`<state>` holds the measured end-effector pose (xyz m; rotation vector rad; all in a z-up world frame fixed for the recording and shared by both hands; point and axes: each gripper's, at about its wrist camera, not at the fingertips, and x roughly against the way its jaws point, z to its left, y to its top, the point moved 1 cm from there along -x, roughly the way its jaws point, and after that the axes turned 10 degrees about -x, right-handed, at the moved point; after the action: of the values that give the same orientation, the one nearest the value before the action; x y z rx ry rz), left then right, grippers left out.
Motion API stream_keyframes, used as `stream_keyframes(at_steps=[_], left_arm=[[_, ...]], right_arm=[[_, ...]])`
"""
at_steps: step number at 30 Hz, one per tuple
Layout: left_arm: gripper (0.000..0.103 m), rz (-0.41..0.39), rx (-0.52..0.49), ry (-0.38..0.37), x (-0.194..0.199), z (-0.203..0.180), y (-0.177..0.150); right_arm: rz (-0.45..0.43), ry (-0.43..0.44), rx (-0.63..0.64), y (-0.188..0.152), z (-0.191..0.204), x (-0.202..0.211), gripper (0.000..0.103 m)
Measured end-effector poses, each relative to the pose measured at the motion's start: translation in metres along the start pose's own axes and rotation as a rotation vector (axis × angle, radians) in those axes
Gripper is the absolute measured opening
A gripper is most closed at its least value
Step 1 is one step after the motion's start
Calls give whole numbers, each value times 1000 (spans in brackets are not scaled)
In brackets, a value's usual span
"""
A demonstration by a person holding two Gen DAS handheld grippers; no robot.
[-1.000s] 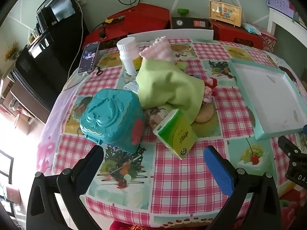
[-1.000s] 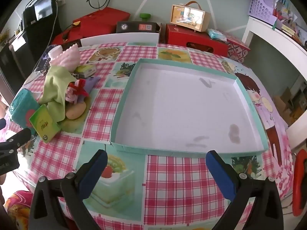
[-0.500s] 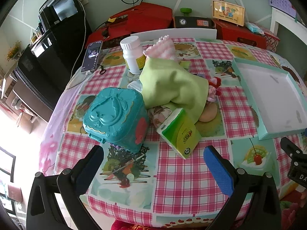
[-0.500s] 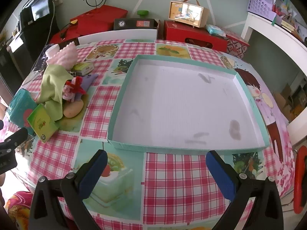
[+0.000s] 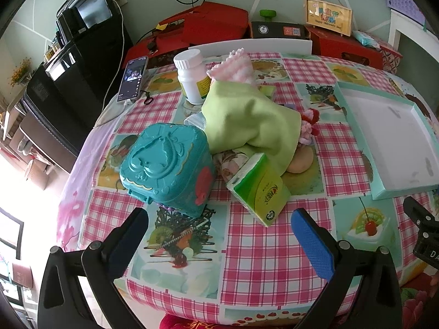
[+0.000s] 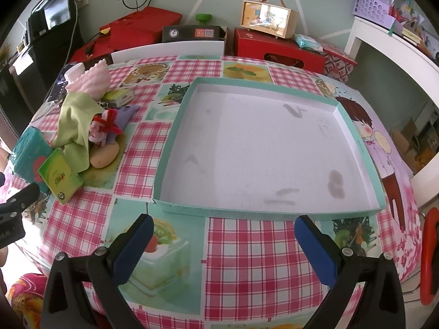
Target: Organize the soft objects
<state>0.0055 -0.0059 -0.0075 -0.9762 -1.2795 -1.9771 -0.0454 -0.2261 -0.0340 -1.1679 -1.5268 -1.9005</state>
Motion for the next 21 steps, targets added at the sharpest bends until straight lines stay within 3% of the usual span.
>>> stream_keyframes(at_steps=[21], left_arm=[[103,5,-1,12,0,2,-1]], right_arm=[[4,8,-3,0,1,2,103]])
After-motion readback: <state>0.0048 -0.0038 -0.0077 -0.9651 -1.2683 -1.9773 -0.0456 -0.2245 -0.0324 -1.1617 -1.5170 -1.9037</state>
